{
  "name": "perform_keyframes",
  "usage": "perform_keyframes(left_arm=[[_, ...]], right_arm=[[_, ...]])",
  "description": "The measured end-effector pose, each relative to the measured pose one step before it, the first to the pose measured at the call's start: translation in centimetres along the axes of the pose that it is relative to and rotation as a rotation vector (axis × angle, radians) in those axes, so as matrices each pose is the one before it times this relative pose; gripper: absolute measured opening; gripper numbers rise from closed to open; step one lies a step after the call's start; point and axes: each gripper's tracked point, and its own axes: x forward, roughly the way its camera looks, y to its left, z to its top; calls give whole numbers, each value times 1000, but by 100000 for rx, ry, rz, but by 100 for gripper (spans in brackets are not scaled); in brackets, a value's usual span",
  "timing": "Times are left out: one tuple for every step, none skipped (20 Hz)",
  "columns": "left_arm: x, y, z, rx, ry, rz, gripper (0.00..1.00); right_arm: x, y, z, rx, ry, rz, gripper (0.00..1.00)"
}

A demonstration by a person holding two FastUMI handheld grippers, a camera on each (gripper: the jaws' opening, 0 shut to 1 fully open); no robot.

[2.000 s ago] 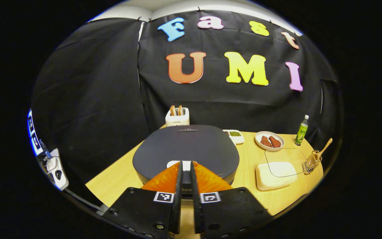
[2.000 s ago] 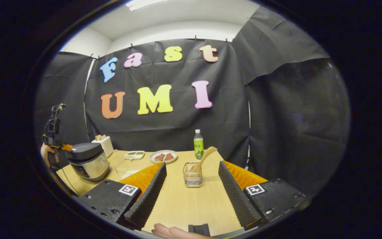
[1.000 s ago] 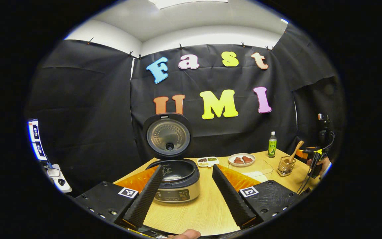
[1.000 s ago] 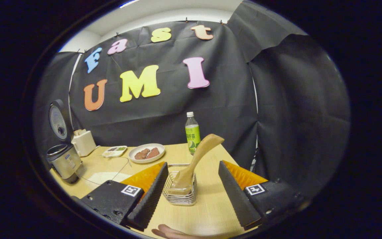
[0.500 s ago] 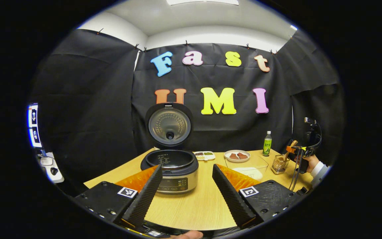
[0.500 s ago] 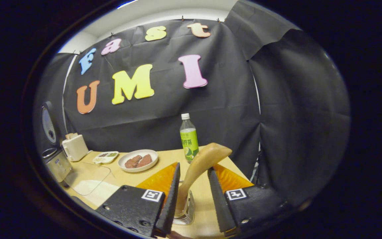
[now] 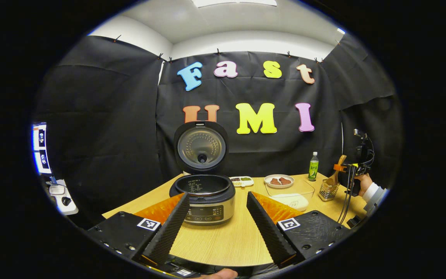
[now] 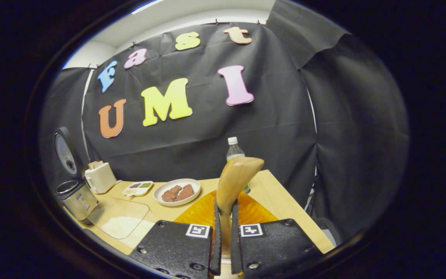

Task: Close the left gripper, press the button to open the rice cooker; take a wooden spoon from the chopstick holder with the right hand, scoop a spoonful of rice and pour it into the rice cooker, then put the wooden spoon back into the chopstick holder.

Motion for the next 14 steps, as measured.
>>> perform_keyframes(left_arm=[[55,227,-23,373,-130,161,94],[164,288,-221,-20,472,765,95],[134,281,-368,-247,905,656,95],[-36,111,-356,-435,833,172,95],[-27,169,-250,-979,667,56,94],[89,105,-211,-998,658,-303,94],[-63,108,-250,-600,783,-411,94],[48,280,-297,-135,775,440,94],[-66,610,-191,134,428,1072,94],[14,436,-79,285,47,847,94],[-47,392,21,83,235,661,94],[-16,285,-131,-340,275,503,94],[-98,271,-29,-683,193,126,94],[-256,267,-9,-743,-34,214,95]], right_arm=[[-401,421,688,-1638,-1057,183,17],[-431,652,1021,-1768,-1221,766,15],[-464,823,882,-2155,-1491,838,15],[-521,717,1063,-1831,-1628,450,15],[-396,719,938,-1700,-1390,649,15],[-400,901,829,-1547,-1077,1259,15],[-446,1371,750,-1127,-821,2658,15],[-347,1241,815,-1162,-872,2536,13],[-295,1138,763,-695,-561,1829,15],[-93,769,310,-188,-701,1007,15],[35,838,448,-484,-319,946,15],[14,941,402,-656,-506,689,15],[-58,962,385,-877,243,247,15],[105,842,116,-830,122,-74,15]])
